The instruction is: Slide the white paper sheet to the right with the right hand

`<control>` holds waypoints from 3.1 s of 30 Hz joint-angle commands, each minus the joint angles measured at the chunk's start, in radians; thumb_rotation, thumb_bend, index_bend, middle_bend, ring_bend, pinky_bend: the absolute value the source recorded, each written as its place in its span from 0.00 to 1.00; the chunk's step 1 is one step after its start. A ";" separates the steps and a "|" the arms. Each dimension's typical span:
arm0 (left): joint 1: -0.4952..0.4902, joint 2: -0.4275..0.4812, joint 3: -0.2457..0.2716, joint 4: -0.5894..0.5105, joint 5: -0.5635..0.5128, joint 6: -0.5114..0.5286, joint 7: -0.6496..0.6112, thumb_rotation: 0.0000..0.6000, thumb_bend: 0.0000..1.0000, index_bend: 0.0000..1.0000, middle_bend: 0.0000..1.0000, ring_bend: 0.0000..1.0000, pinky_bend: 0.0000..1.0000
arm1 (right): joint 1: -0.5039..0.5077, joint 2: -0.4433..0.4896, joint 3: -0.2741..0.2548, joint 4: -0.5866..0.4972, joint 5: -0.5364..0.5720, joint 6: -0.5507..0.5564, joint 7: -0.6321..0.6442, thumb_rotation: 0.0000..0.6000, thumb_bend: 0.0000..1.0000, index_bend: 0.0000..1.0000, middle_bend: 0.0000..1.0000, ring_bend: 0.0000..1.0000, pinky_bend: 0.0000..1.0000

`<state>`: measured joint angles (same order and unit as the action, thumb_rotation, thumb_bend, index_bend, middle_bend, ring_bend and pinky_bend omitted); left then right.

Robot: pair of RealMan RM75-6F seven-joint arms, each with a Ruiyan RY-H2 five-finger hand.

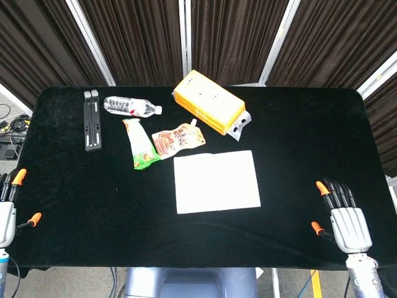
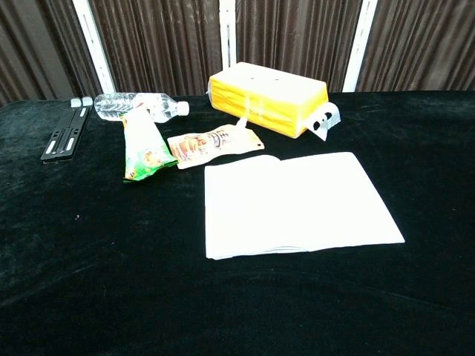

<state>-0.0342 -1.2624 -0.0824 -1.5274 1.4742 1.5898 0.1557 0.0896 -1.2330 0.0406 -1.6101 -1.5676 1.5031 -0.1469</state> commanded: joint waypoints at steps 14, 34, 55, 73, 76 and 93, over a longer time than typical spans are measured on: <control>-0.003 0.005 0.003 -0.006 0.002 -0.007 -0.005 1.00 0.13 0.00 0.00 0.00 0.00 | 0.008 -0.011 0.007 0.013 0.031 -0.028 -0.002 1.00 0.09 0.00 0.00 0.00 0.00; -0.004 0.019 -0.006 -0.016 -0.012 -0.011 -0.034 1.00 0.13 0.00 0.00 0.00 0.00 | 0.114 -0.065 0.083 -0.062 0.123 -0.165 -0.100 1.00 0.09 0.00 0.00 0.00 0.00; -0.020 0.044 -0.021 -0.015 -0.047 -0.052 -0.102 1.00 0.13 0.00 0.00 0.00 0.00 | 0.427 -0.445 0.259 -0.202 0.646 -0.286 -0.513 1.00 0.09 0.00 0.00 0.00 0.00; -0.023 0.062 -0.032 -0.003 -0.075 -0.073 -0.168 1.00 0.13 0.00 0.00 0.00 0.00 | 0.544 -0.646 0.236 -0.066 0.782 -0.251 -0.593 1.00 0.10 0.00 0.00 0.00 0.00; -0.020 0.059 -0.030 -0.006 -0.069 -0.064 -0.165 1.00 0.13 0.00 0.00 0.00 0.00 | 0.546 -0.663 0.225 -0.056 0.784 -0.245 -0.585 1.00 0.10 0.00 0.00 0.00 0.00; -0.014 0.063 -0.027 -0.018 -0.055 -0.042 -0.155 1.00 0.14 0.00 0.00 0.00 0.00 | 0.539 -0.684 0.200 -0.016 0.783 -0.250 -0.542 1.00 0.13 0.00 0.00 0.00 0.00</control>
<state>-0.0489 -1.2002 -0.1089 -1.5454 1.4187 1.5471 0.0008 0.6292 -1.9171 0.2404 -1.6291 -0.7856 1.2541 -0.6906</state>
